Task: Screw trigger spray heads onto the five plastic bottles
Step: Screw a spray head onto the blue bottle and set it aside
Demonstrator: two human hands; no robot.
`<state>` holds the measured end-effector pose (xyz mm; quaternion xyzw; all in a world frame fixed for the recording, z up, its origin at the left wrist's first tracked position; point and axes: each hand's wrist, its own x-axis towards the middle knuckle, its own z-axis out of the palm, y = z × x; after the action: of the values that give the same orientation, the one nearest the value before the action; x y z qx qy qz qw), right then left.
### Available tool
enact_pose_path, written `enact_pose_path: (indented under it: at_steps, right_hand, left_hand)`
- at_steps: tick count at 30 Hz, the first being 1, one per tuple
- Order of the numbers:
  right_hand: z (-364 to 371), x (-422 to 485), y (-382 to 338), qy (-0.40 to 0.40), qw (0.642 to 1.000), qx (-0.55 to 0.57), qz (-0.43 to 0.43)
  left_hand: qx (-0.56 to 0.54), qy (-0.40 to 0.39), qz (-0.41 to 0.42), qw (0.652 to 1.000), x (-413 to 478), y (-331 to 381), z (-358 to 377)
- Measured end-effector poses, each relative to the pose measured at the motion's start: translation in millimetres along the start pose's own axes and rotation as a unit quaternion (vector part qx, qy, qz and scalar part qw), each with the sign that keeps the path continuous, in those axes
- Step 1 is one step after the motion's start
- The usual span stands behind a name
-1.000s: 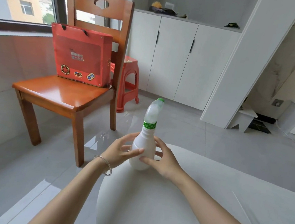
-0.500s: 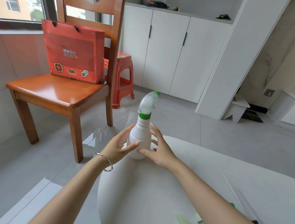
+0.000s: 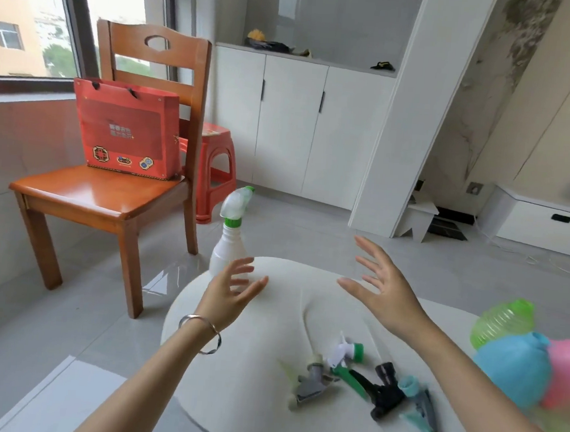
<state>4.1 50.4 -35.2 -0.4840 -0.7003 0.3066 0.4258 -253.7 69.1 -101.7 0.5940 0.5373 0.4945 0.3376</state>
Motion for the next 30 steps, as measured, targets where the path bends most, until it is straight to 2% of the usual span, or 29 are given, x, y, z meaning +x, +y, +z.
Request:
enact_pose_path:
  at_steps: [5, 9, 14, 21, 26, 30]
  right_hand:
    - [-69.3, -46.5, 3.9, 0.081, 0.995, -0.051, -0.008]
    - [-116.7, -77.5, 20.3, 0.177, 0.981, -0.081, -0.008]
    - [-158.4, -107.1, 57.3, 0.258, 0.961, -0.093, 0.027]
    - [-167.1, -121.9, 111.3, 0.269, 0.953, -0.023, 0.138]
    - [-160.0, -116.5, 132.6, 0.246, 0.948, 0.012, 0.201]
    - [-153.8, -114.0, 140.4, 0.228, 0.945, 0.038, 0.231]
  left_hand:
    - [-0.009, -0.067, 0.027, 0.997, -11.1, 45.8, 78.8]
    - [-0.007, -0.132, 0.040, 0.990, -21.1, 74.2, 147.3]
    - [-0.011, -0.189, 0.038, 0.981, -33.7, 92.9, 221.9]
    - [0.026, -0.266, 0.020, 0.963, -44.9, 88.7, 300.3]
    - [0.045, -0.334, -0.012, 0.941, -46.8, 77.9, 333.7]
    - [0.078, -0.342, 0.010, 0.936, -43.4, 73.3, 344.0]
